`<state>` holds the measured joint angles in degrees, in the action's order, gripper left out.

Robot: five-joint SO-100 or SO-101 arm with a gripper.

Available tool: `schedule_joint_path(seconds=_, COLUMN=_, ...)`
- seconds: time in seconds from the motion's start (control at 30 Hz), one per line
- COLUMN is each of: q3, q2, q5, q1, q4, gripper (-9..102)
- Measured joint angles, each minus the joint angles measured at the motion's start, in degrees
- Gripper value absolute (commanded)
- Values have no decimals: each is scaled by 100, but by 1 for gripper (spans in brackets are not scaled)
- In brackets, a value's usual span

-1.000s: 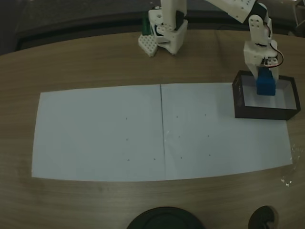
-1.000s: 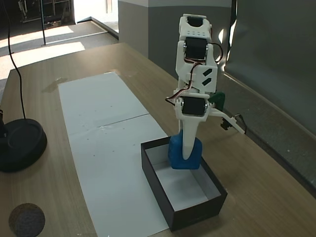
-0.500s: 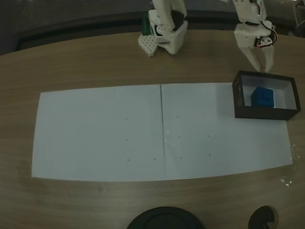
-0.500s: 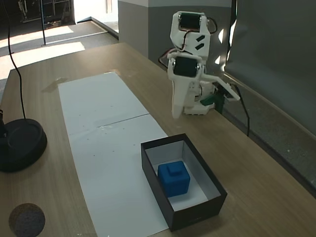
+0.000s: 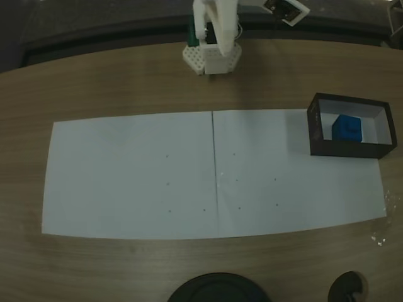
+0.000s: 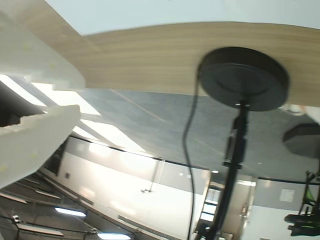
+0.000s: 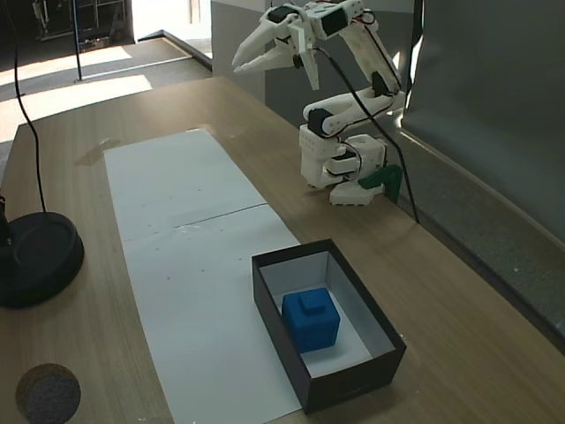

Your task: Grab a blue square and put it in the box.

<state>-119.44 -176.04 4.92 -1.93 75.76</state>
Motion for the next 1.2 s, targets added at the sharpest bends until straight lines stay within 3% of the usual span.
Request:
schedule_joint_path(seconds=0.27, q3=-1617, q2=-2145, q5=237, q1=-554, q4=-193, gripper=0)
schedule_joint_path(seconds=0.6, q3=-2417, q2=-2188, q5=606, q1=-536, q4=-571, gripper=0)
schedule_joint_path(seconds=0.9, q3=-4896, q2=-2188, q5=589, q1=-527, q4=-1310, gripper=0)
schedule_joint_path(seconds=1.2, q3=-5704, q2=-2188, q5=-404, q1=-519, q4=-1415, gripper=0)
